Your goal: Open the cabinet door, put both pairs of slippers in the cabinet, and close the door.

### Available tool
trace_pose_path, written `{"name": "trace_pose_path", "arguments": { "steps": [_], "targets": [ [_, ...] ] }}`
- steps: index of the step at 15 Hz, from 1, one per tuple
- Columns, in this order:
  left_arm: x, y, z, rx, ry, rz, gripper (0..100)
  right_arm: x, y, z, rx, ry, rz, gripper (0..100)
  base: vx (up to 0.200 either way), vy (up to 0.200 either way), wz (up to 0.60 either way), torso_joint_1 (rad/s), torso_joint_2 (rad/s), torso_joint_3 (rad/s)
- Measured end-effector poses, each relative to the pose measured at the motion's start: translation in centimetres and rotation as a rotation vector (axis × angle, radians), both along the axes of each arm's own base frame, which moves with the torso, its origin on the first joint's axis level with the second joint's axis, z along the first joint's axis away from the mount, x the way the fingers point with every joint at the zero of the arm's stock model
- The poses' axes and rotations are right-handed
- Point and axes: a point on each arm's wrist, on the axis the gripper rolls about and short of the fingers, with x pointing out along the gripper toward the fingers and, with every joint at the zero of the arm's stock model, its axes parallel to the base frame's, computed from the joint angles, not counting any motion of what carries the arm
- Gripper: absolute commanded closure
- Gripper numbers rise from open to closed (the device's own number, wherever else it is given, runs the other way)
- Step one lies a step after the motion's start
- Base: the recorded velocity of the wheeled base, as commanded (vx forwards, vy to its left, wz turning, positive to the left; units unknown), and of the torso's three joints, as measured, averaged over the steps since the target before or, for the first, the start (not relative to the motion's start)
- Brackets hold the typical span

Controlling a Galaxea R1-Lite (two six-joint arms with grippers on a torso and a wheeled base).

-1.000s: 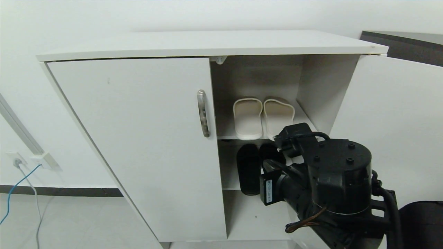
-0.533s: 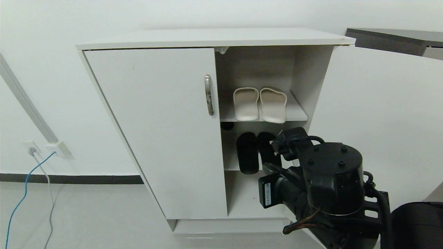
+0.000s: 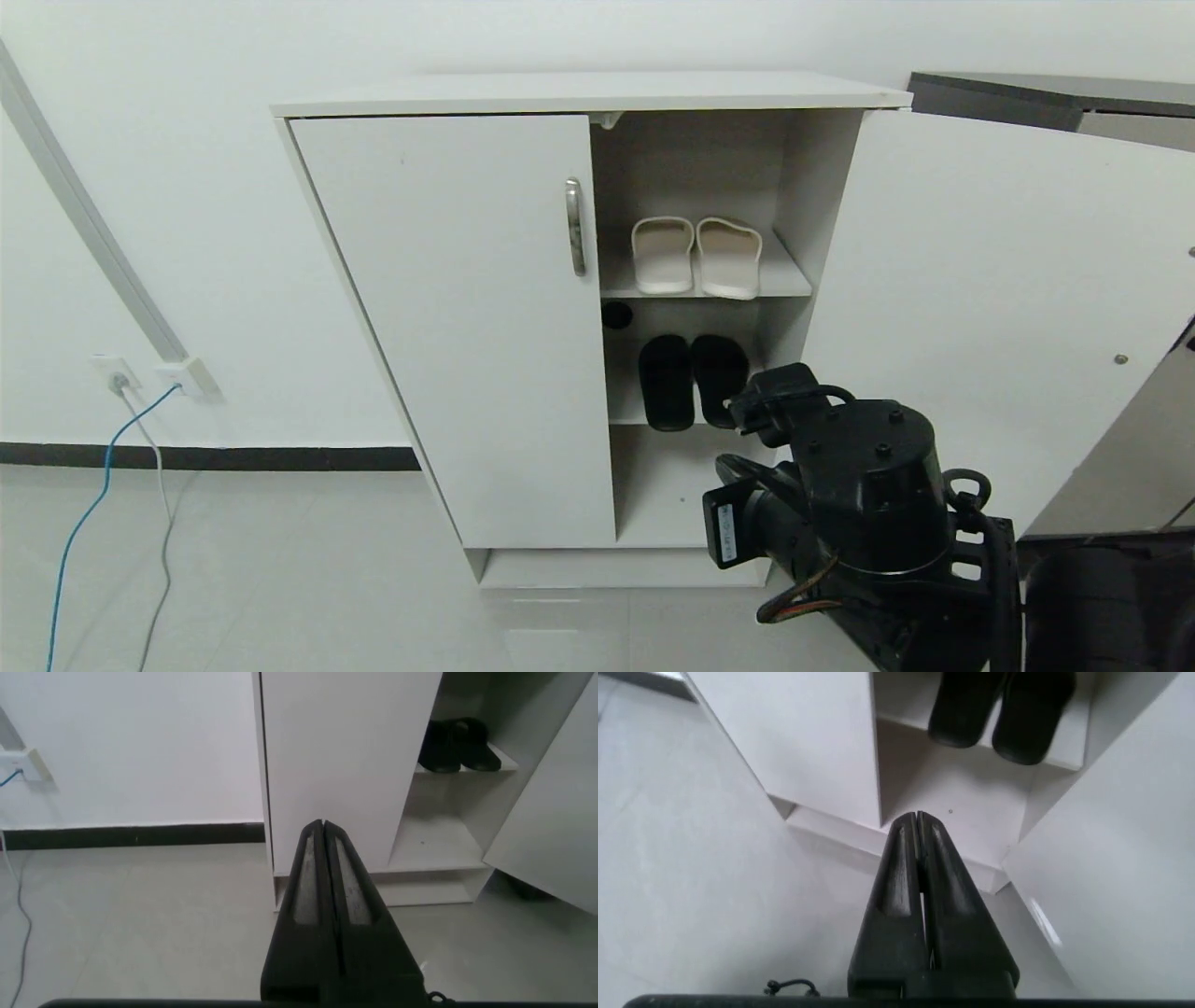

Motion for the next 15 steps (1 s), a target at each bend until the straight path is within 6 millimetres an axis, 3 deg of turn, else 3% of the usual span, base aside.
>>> {"name": "trace_pose_path", "arguments": {
  "steps": [15],
  "targets": [
    [0.0,0.0,0.0,0.0,0.0,0.0,100,-0.02,-0.18,-0.53,-0.018,0.011,-0.003,100,0.0,0.0,0.0,0.0,0.0,0.0]
  ]
}}
